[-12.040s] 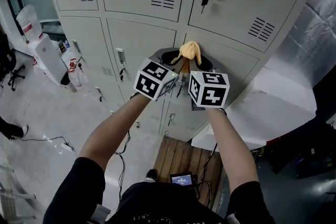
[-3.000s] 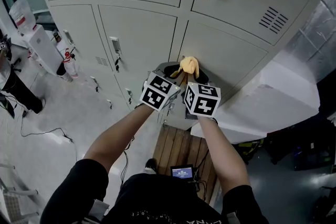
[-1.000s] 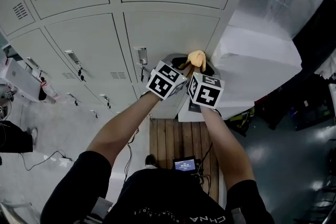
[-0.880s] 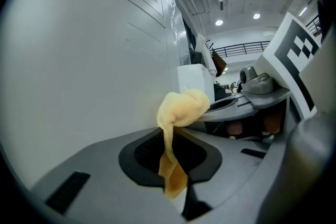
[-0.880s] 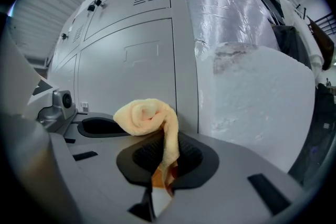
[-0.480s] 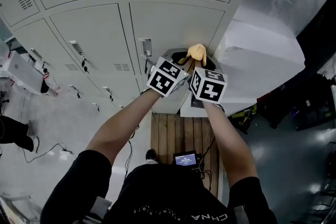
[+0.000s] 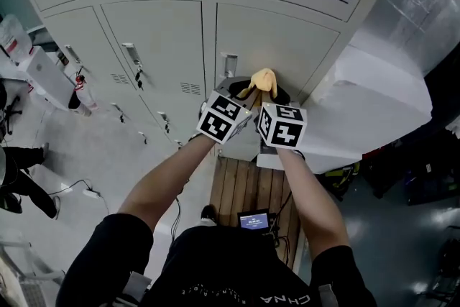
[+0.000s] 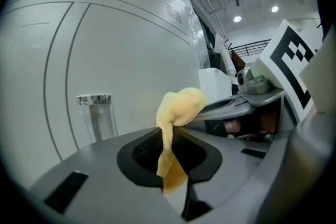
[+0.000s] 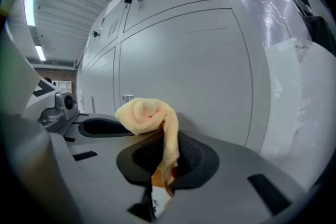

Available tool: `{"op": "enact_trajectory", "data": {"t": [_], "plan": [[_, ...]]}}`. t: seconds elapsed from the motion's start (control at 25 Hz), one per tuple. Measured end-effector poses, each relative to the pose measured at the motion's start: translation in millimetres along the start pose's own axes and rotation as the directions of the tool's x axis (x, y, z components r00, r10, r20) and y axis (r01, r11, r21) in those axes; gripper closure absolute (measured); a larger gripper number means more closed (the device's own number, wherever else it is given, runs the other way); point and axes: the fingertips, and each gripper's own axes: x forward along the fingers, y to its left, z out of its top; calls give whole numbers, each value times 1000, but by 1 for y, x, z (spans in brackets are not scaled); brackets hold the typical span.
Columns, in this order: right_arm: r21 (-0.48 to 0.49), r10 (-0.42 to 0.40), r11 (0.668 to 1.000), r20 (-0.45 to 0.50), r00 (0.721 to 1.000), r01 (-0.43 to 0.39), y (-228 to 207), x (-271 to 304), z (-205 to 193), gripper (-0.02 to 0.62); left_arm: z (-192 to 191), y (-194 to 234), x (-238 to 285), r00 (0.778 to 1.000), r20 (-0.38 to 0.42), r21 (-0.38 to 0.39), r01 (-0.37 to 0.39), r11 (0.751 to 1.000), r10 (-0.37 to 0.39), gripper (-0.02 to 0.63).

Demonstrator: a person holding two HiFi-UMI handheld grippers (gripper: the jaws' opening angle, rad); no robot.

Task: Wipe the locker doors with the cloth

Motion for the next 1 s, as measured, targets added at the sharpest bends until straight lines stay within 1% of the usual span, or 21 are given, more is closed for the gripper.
{"op": "enact_trajectory", "data": {"t": [0.2,0.36,0.48,0.64,1.0], "plan": [[-34,70,997,-19,997,-70,35,17,-8,534,-19,25,-24,998,-14,-34,-59,998,58,552],[-59,94,994,-37,995,-96,57,29,-17,534,-35,44,-43,995,-33,-49,-101,994,99,548],[-65,87,994,-53,995,-91,63,38,-26,534,-44,52,-53,992,-43,-62,-117,991,115,545],[-59,69,996,-71,995,-73,64,47,-37,534,-48,59,-63,990,-32,-58,-136,989,135,545],[-47,30,998,-65,997,-33,62,57,-43,534,-49,59,-68,990,-17,-42,-137,990,137,545]]}}
